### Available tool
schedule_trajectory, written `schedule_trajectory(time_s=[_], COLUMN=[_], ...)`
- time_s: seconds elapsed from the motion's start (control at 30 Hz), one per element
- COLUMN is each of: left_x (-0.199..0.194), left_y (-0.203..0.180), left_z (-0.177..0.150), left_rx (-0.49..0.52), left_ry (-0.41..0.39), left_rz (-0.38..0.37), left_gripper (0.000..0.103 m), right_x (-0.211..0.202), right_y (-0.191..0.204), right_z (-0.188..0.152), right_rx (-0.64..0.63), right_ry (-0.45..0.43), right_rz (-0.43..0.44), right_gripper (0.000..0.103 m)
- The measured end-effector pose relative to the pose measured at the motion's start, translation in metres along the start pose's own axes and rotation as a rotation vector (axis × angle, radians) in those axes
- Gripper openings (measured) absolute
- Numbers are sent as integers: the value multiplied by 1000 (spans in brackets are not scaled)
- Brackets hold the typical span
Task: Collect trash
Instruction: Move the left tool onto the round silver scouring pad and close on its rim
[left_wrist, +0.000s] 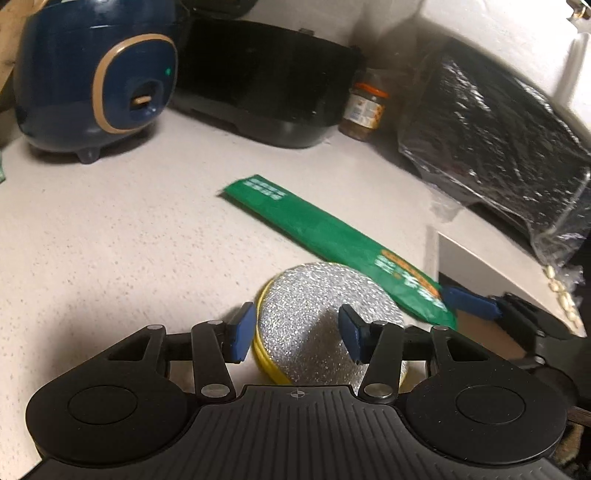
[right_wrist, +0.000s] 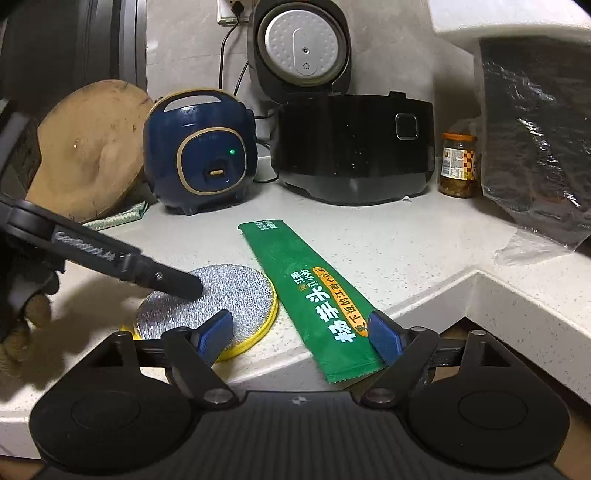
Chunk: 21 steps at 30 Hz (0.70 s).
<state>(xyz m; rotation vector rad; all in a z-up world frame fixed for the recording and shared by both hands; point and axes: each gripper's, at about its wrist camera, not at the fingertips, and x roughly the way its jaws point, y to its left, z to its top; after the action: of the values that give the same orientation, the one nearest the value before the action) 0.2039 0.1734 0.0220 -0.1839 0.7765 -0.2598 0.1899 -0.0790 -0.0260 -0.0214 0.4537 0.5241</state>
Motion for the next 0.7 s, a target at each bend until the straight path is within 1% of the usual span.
schedule_trajectory(time_s=[0.07, 0.17, 0.23, 0.33, 0.4, 0.47, 0.53, 0.6, 0.7], left_x=[-7, -15, -18, -22, -22, -19, -17, -14, -15], left_y=[-3, -5, -3, -2, -5, -10, -16, -21, -26], left_z=[-1, -3, -4, -7, -8, -9, -10, -9, -8], left_rx=[-13, -13, -44, -74, -60, -46, -26, -7, 4], left_ry=[-2, -16, -8, 4, 10, 19, 15, 12, 12], left_rz=[-30, -44, -58, -76, -64, -34, 5, 26, 11], left_gripper=[54, 52, 52, 52, 50, 42, 42, 41, 40], right_x=[-1, -5, -7, -11, -15, -19, -22, -25, -29], right_y=[-2, -5, -6, -8, -9, -10, -11, -13, -18], right_z=[-1, -5, -8, -11, -12, -14, -16, -17, -19], right_rx=[11, 20, 20, 21, 23, 20, 20, 23, 37], right_ry=[-1, -11, -19, -31, -33, -35, -37, -34, -40], right_rz=[6, 17, 27, 31, 41, 36, 31, 34, 28], right_gripper=[81, 81, 81, 77, 73, 73, 73, 73, 73])
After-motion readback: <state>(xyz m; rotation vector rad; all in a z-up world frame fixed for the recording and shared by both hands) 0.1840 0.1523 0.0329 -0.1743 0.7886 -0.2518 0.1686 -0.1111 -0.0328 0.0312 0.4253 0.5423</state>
